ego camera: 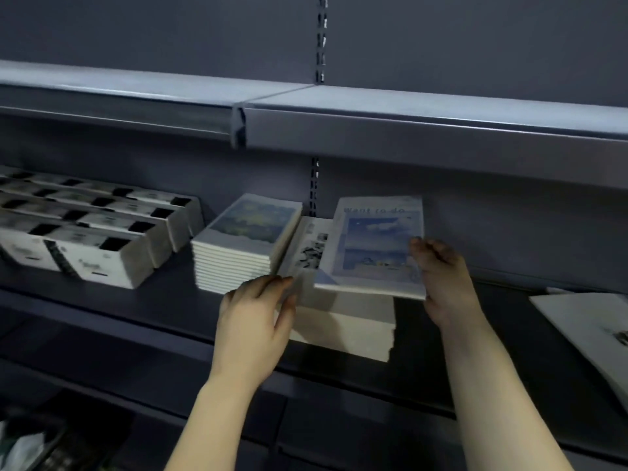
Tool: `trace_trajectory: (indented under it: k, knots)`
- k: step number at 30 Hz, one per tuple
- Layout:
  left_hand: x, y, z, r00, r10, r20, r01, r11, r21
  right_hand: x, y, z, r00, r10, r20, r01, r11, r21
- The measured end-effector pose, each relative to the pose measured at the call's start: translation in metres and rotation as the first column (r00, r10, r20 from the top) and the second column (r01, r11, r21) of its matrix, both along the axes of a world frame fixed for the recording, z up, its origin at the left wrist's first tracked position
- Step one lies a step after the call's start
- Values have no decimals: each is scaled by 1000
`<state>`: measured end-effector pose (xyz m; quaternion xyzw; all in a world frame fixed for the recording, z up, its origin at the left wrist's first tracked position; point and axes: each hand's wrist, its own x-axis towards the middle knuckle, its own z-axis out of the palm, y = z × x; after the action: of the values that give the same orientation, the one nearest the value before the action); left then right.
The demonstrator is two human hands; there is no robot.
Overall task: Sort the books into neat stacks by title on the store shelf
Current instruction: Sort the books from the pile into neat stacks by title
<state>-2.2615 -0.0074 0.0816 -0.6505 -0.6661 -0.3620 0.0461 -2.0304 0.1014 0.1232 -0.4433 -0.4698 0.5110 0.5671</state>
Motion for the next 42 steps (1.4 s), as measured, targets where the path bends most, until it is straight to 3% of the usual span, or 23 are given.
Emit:
trace_trajectory:
  k: [12,19,23,29,33,42]
  knots:
    - [-97,-8,-18,985,167,-35,-169,982,-83,-136,24,-5,982,103,160,-89,992,-91]
    - [-123,-3,-24,987,159,-31,-162,981,-106,-167,31,-2,967,165,192,-143,982,-126]
    - [-129,1,-24,989,143,-32,-146,981,-125,-174,32,1,943,116,312,-101,993,-64]
    - [-135,6,-25,993,112,-26,-114,984,-137,-190,37,-6,866,-25,500,2,999,46]
    - [-141,11,-30,993,112,-27,-115,982,-147,-196,40,-12,757,-42,652,18,999,44]
    - [-147,20,-37,990,129,-59,-134,987,-87,-209,51,-13,644,-82,761,18,996,92]
